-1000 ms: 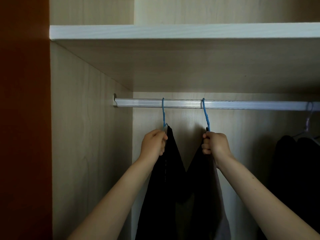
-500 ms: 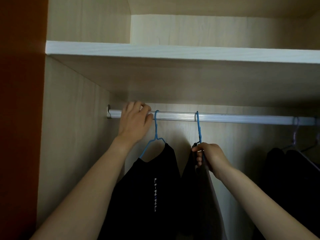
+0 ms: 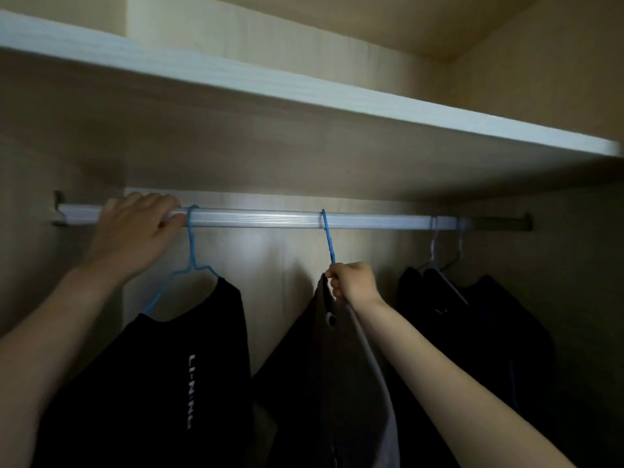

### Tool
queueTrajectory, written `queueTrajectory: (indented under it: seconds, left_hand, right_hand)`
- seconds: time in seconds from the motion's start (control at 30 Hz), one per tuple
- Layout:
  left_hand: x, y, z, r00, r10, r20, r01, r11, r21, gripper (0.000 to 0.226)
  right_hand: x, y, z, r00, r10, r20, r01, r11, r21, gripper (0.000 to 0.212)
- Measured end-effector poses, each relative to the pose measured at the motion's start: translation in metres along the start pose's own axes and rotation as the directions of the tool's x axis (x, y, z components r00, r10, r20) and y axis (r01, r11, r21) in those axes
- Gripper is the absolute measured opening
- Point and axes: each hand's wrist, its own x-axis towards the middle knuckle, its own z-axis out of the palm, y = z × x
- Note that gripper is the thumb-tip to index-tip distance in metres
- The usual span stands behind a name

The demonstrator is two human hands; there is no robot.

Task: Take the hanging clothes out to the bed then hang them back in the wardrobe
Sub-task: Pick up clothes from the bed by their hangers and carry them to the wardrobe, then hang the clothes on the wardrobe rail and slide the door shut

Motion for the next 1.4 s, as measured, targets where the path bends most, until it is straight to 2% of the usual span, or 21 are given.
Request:
queueTrajectory:
  seconds: [0.17,0.3,0.33,0.37,0.4,0.47,0.5,0.57,0.63,0.8,0.97,1.07,1.17,1.23,1.3,1.37,1.4]
  left_hand:
    - [0.003,-0.008,0.012,1.0,-0.016,0.021,0.018,0.996,-0.082,0.038]
    - [0.005,-0.018,0.023,0.999,-0.036,0.037,0.041,0.988,-0.147,0.039]
    - [0.005,-0.017,0.022,0.999,-0.04,0.031,0.044,0.987,-0.155,0.038]
    - [0.005,-0.015,0.021,0.999,-0.043,0.024,0.047,0.985,-0.164,0.038]
    - [0.005,-0.014,0.021,0.999,-0.047,0.019,0.05,0.984,-0.169,0.037]
    - [0.005,-0.014,0.021,0.999,-0.042,0.024,0.045,0.985,-0.164,0.036]
    - [0.005,-0.014,0.022,0.998,-0.041,0.036,0.046,0.986,-0.159,0.036]
    - [0.005,-0.015,0.021,0.998,-0.05,0.048,0.057,0.986,-0.158,0.039]
    - [0.005,-0.011,0.016,0.997,-0.068,0.045,0.073,0.987,-0.143,0.037]
    - [0.0,0.002,0.002,0.997,-0.075,0.009,0.075,0.994,-0.073,0.039]
    - [0.0,0.001,0.002,0.997,-0.072,0.021,0.074,0.994,-0.08,0.039]
    - [0.001,0.0,0.004,0.998,-0.06,0.012,0.061,0.994,-0.095,0.04]
    - [0.002,-0.008,0.013,0.998,-0.053,0.019,0.055,0.986,-0.157,0.04]
    - [0.003,-0.016,0.022,0.999,-0.045,0.031,0.05,0.982,-0.18,0.042]
    - [0.004,-0.021,0.028,0.997,-0.065,0.036,0.07,0.98,-0.185,0.046]
    - [0.005,-0.023,0.032,0.996,-0.081,0.041,0.087,0.979,-0.186,0.046]
    - [0.005,-0.023,0.034,0.996,-0.08,0.037,0.086,0.978,-0.189,0.045]
  right_hand:
    - [0.01,0.004,-0.022,0.994,-0.041,-0.103,0.027,0.991,-0.13,0.033]
    - [0.008,-0.008,-0.044,0.993,-0.119,0.006,0.115,0.948,-0.297,0.032]
    - [0.008,-0.013,-0.055,0.981,-0.195,-0.016,0.173,0.904,-0.392,0.033]
    - [0.011,-0.018,-0.07,0.948,-0.313,-0.066,0.231,0.812,-0.535,0.032]
    - [0.015,-0.023,-0.087,0.893,-0.437,-0.109,0.244,0.673,-0.698,0.03]
    - [0.023,-0.026,-0.119,0.813,-0.561,-0.159,0.103,0.407,-0.908,0.026]
    - [0.027,-0.025,-0.131,0.824,-0.533,-0.195,-0.002,0.34,-0.94,0.03]
    - [0.033,-0.019,-0.147,0.889,-0.372,-0.268,-0.138,0.34,-0.93,0.034]
    - [0.034,-0.01,-0.152,0.934,-0.25,-0.255,-0.135,0.413,-0.901,0.028]
    - [0.035,0.006,-0.147,0.939,-0.284,-0.193,-0.013,0.532,-0.846,0.023]
    - [0.027,0.008,-0.129,0.932,-0.355,-0.071,0.141,0.537,-0.832,0.026]
    - [0.027,0.005,-0.123,0.939,-0.344,-0.025,0.168,0.52,-0.838,0.026]
    - [0.031,-0.013,-0.135,0.955,-0.296,-0.033,0.121,0.488,-0.865,0.024]
    - [0.038,-0.031,-0.155,0.906,-0.412,-0.101,0.087,0.414,-0.906,0.023]
    - [0.049,-0.039,-0.181,0.852,-0.477,-0.214,-0.047,0.338,-0.94,0.032]
    - [0.054,-0.038,-0.202,0.878,-0.363,-0.313,-0.188,0.339,-0.922,0.035]
    - [0.057,-0.033,-0.208,0.903,-0.287,-0.321,-0.206,0.369,-0.907,0.032]
